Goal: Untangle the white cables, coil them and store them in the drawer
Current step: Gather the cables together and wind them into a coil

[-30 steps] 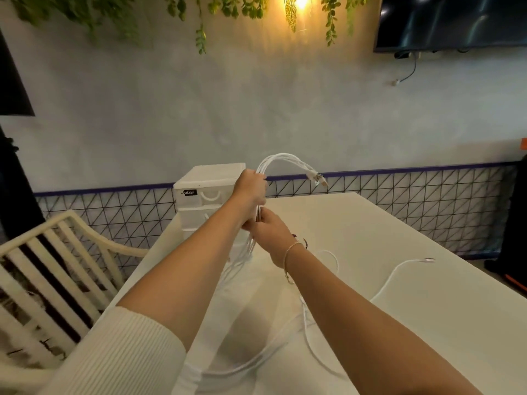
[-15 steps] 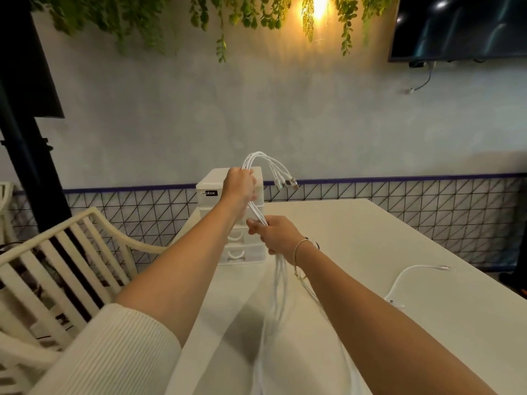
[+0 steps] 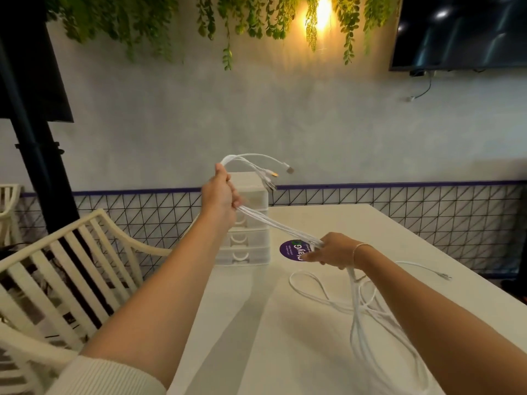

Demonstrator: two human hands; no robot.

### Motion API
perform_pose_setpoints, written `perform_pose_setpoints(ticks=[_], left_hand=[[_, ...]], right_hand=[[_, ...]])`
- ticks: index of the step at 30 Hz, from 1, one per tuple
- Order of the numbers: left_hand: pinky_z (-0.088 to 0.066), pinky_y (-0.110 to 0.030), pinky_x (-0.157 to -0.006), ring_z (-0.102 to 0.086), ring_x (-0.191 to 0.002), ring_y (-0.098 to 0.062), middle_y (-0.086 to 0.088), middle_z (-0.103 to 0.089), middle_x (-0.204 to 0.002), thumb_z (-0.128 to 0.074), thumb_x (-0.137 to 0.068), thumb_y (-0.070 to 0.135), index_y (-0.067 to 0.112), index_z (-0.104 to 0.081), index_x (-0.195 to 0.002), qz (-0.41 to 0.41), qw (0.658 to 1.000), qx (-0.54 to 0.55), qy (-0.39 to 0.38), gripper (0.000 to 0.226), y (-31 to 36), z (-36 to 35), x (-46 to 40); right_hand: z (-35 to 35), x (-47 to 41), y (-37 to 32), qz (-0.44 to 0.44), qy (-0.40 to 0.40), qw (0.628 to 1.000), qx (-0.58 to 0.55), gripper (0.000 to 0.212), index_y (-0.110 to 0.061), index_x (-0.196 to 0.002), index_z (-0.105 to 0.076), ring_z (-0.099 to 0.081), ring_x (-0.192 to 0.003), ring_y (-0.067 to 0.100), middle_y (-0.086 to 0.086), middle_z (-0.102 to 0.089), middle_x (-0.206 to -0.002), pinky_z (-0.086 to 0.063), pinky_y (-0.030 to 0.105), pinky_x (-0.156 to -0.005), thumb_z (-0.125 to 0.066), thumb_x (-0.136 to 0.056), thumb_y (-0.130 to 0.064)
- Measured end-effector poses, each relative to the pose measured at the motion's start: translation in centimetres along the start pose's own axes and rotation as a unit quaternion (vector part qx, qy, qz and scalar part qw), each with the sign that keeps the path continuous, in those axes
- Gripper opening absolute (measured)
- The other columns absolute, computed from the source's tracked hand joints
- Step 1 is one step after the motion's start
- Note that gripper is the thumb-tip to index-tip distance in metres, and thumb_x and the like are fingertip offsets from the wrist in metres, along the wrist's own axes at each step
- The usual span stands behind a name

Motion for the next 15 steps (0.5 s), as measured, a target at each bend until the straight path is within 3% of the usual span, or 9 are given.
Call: perform_pose_setpoints(ticks=[6,10,13,15], left_hand=[[-0.021,-0.019,-0.035,-0.023,-0.030,-0.005,0.012,-0.028,-0.035,-0.041,-0.099,0.038,0.017,-0.042,-0.067,-0.047,0.998,-0.024,0.041,0.039,3.6,2.5,0.4],[-0.024,-0.018,-0.040,-0.025,-0.037,-0.005,0.009,-0.031,-0.046,-0.042,-0.099,0.039,0.018,-0.046,-0.070,-0.061,0.993,-0.042,0.093,0.036,6.0,6.0,0.3],[-0.026,-0.018,-0.041,-0.026,-0.041,-0.006,0.007,-0.031,-0.053,-0.042,-0.098,0.040,0.019,-0.047,-0.072,-0.063,0.991,-0.057,0.106,0.034,6.5,7.7,0.4],[-0.025,-0.018,-0.040,-0.026,-0.039,-0.005,0.007,-0.030,-0.053,-0.042,-0.099,0.039,0.019,-0.045,-0.070,-0.061,0.991,-0.060,0.107,0.036,5.9,7.7,0.4]], right_hand=[[2.1,1.0,3.8,-0.023,-0.013,0.999,0.031,0.037,-0.016,-0.064,-0.056,-0.046,-0.053,0.010,-0.003,-0.054,-0.059,-0.040,0.021,-0.058,-0.058,-0.086,-0.046],[4.7,2.1,8.9,-0.095,0.004,0.964,0.247,0.039,-0.023,-0.060,-0.058,-0.048,-0.058,0.007,-0.007,-0.055,-0.063,-0.037,0.020,-0.061,-0.053,-0.087,-0.050],[7.4,3.2,12.1,-0.179,0.063,0.926,0.326,0.044,-0.019,-0.100,-0.067,-0.057,-0.090,0.017,0.001,-0.064,-0.098,-0.047,0.026,-0.082,-0.051,-0.085,-0.056],[9.0,4.2,12.5,-0.250,0.103,0.897,0.351,0.052,-0.022,-0.110,-0.061,-0.050,-0.108,0.022,0.001,-0.060,-0.112,-0.042,0.032,-0.090,-0.042,-0.085,-0.064]])
Point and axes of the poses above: each hand's wrist, its own x-axis away from the middle knuckle, its own z-axis out of the back of the hand, y = z × x, the point moved 8 cm from there along -x, towards the middle knuckle
